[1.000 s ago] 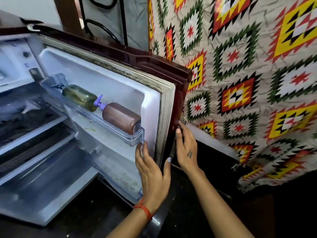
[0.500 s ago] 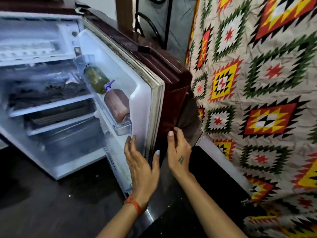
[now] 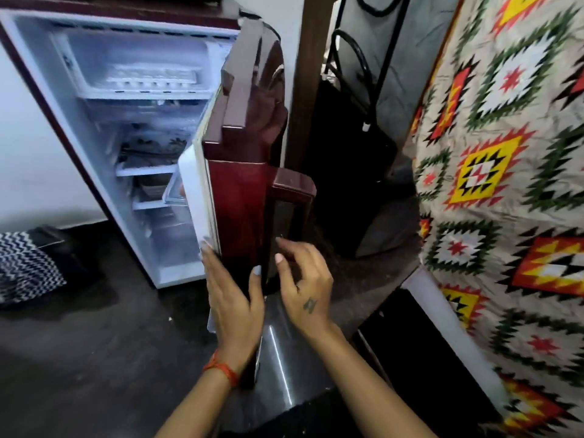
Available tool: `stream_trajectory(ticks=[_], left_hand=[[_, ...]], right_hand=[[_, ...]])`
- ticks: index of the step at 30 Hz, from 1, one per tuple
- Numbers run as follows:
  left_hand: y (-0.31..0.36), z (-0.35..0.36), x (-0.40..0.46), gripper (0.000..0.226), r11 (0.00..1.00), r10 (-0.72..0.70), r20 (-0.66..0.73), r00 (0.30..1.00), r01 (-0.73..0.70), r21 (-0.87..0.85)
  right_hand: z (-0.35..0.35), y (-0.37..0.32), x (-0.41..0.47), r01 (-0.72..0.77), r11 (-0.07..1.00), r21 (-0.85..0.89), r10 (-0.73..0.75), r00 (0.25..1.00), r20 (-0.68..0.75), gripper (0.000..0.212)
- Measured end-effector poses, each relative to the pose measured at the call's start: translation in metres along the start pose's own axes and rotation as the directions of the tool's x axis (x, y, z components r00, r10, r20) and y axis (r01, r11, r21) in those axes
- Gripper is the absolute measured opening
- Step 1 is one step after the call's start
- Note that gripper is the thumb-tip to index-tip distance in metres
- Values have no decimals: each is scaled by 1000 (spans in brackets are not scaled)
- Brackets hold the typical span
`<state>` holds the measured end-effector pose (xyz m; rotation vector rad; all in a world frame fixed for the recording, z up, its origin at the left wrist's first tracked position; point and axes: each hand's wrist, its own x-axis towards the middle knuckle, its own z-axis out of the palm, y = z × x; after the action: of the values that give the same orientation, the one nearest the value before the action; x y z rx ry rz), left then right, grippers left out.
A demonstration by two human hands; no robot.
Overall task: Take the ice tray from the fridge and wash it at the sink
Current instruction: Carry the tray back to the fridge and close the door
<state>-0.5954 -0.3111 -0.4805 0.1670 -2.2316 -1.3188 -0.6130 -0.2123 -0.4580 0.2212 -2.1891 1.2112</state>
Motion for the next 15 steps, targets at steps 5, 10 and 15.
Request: stream_trajectory(ticks=[5, 10, 15], left_hand=[[-17, -29, 15, 76, 990, 131, -81, 988, -126, 68], [-40, -54, 35, 72, 949, 262, -72, 962, -244, 199], [-67, -88, 60, 74, 931, 264, -34, 964, -245, 270]], right_hand=[[28, -18, 6, -81, 985, 152, 97, 990, -98, 30], [65, -31, 9, -84, 991, 100, 89, 995, -45, 47], [100, -52, 6, -100, 992, 80, 105, 993, -52, 46]])
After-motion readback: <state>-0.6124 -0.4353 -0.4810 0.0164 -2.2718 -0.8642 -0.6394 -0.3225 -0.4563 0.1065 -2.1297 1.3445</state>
